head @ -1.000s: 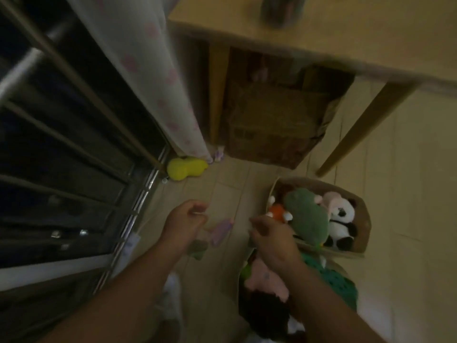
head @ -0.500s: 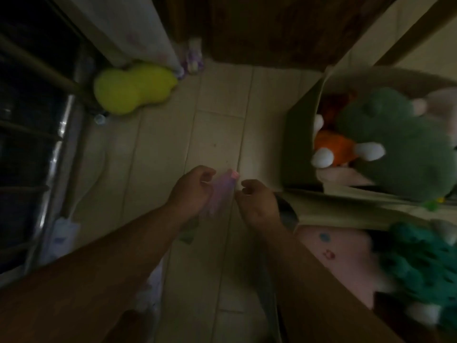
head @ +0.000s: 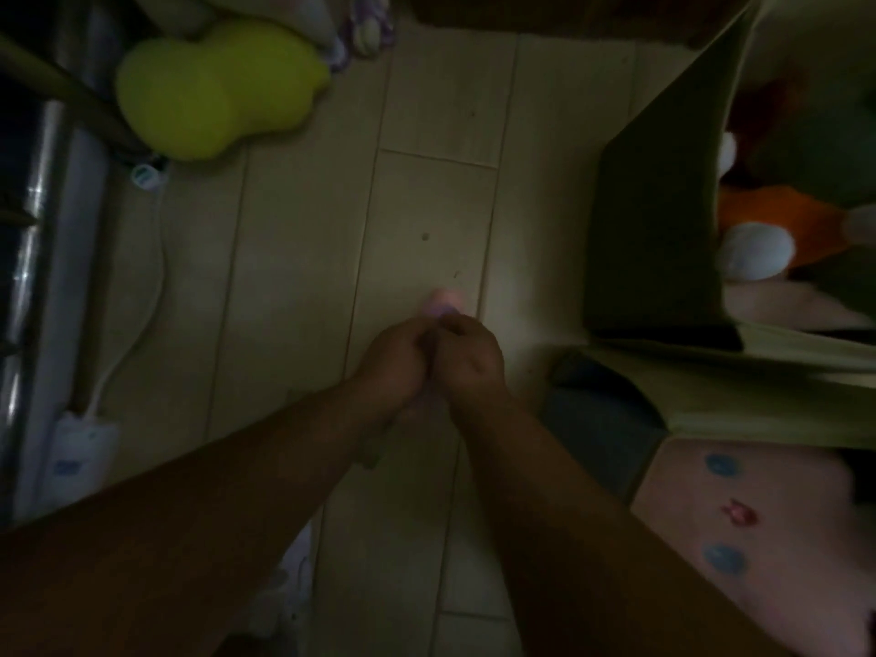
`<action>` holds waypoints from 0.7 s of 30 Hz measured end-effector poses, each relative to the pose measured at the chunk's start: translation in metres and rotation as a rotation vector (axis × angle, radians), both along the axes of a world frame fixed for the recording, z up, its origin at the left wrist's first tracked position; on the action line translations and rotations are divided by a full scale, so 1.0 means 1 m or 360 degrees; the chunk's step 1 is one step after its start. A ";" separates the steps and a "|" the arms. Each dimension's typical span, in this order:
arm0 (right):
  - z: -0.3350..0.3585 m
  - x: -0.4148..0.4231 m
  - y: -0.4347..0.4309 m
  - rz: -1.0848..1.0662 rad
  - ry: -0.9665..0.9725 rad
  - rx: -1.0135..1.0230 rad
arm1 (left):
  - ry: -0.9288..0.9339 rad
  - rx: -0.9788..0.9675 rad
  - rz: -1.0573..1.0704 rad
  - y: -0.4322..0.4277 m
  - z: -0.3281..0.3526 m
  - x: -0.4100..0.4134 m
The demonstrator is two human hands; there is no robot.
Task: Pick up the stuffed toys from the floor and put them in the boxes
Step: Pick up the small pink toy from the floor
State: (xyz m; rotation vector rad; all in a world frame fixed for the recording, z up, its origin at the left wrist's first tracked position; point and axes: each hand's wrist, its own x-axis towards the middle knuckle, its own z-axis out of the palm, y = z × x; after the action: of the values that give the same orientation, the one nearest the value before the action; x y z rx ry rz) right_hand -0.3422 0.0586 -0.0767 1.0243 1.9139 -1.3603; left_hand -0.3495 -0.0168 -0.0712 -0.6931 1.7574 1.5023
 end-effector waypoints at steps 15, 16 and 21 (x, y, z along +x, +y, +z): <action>0.289 0.045 0.071 -0.0040 0.0241 0.0116 | 0.0289 -0.0117 -0.0415 0.046 0.266 0.033; 0.298 0.048 0.081 -0.0060 0.0226 0.0129 | 0.0286 -0.0099 -0.0415 0.057 0.278 0.035; 0.330 0.062 0.138 -0.0117 0.0201 0.0193 | 0.0198 0.0014 -0.0432 0.107 0.306 0.045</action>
State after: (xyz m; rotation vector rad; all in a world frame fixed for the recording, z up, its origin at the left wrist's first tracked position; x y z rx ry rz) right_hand -0.2801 0.1964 0.2530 1.0996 2.0921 -1.3939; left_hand -0.3041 0.0902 0.2349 -0.3452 1.8522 1.3896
